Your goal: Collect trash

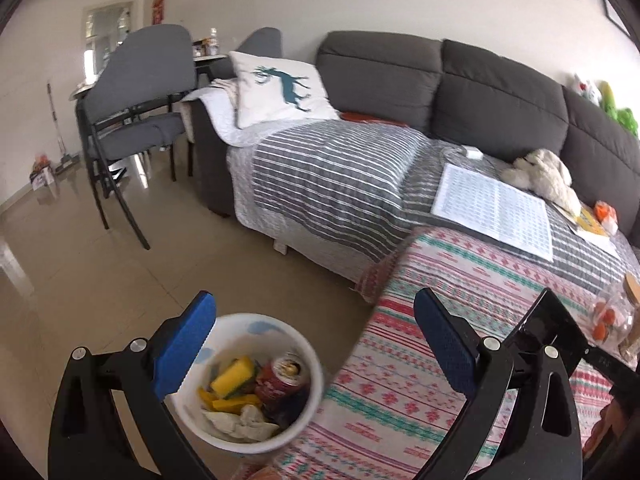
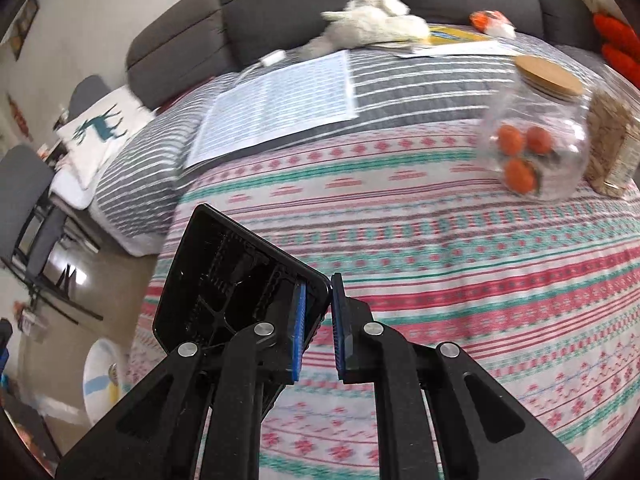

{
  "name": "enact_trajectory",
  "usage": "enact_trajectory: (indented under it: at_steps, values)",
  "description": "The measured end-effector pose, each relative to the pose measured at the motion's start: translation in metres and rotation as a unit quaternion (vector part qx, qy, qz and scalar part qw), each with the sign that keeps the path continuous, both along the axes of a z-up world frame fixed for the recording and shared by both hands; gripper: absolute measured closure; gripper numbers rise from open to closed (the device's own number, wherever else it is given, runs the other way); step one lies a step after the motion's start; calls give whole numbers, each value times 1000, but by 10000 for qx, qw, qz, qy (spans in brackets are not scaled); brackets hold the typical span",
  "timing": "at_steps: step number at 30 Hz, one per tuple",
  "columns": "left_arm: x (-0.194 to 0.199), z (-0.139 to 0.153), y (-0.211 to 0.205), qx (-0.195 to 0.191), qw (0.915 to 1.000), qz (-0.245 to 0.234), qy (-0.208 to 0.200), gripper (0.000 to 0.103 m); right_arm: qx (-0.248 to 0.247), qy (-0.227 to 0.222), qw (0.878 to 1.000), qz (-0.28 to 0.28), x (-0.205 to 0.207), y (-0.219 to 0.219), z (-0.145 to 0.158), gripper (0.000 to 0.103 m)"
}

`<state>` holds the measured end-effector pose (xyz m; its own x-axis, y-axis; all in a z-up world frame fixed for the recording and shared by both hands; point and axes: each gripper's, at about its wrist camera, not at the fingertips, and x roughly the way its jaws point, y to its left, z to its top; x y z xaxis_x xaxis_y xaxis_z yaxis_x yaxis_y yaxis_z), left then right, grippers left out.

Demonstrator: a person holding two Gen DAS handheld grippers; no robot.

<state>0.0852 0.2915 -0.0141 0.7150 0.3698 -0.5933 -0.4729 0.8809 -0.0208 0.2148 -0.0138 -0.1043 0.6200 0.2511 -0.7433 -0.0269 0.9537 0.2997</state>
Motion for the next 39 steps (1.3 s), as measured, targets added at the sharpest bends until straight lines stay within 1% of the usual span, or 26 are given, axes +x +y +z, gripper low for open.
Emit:
enact_trajectory:
  at_steps: [4, 9, 12, 13, 14, 16, 19, 24, 26, 28, 30, 32, 34, 35, 37, 38, 39]
  values:
    - [-14, 9, 27, 5, 9993, 343, -172, 7, 183, 32, 9995, 270, -4, 33, 0, 92]
    - [-35, 21, 67, -100, 9961, 781, -409, 7, 276, 66, 9969, 738, -12, 90, 0, 92]
    - [-47, 24, 90, -213, 9932, 1022, -508, 7, 317, 90, 9938, 1057, -21, 130, 2, 92]
    - [-51, 24, 98, -278, 9921, 1098, -536, 7, 320, 92, 9931, 1123, -23, 138, 3, 92]
    - [-56, 24, 107, -373, 9906, 1187, -564, 7, 323, 99, 9914, 1263, -27, 156, 3, 92]
    - [-63, 24, 122, -519, 9882, 1314, -588, 7, 338, 130, 9892, 1419, -33, 176, 3, 92]
    - [-71, 24, 134, -586, 9858, 1450, -609, 7, 360, 207, 9850, 1676, -42, 213, 0, 92]
    - [-85, 27, 152, -655, 9822, 1602, -725, 7, 261, 268, 9802, 1944, -54, 260, -6, 91]
    - [-89, 27, 158, -682, 9812, 1646, -749, 7, 178, 327, 9789, 2011, -58, 274, -8, 86]
    - [-92, 27, 163, -691, 9802, 1706, -730, 7, 112, 317, 9793, 1995, -60, 281, -9, 61]
    - [-95, 26, 166, -700, 9794, 1754, -719, 7, 11, 220, 9809, 1933, -62, 284, -6, 52]
    - [-96, 27, 167, -647, 9789, 1811, -690, 7, -47, 174, 9813, 1915, -63, 282, -3, 47]
    - [-96, 29, 161, -521, 9795, 1817, -692, 7, -138, 58, 9831, 1826, -64, 276, 2, 36]
    - [-94, 30, 157, -449, 9802, 1797, -692, 7, -226, -76, 9845, 1739, -64, 270, 7, 33]
    - [-90, 35, 143, -192, 9821, 1739, -691, 7, -387, -368, 9869, 1522, -67, 258, 20, 22]
    - [-88, 36, 137, -92, 9831, 1692, -700, 7, -430, -488, 9875, 1433, -68, 250, 25, 20]
    - [-85, 38, 130, 9, 9841, 1617, -731, 7, -492, -643, 9878, 1327, -70, 242, 31, 14]
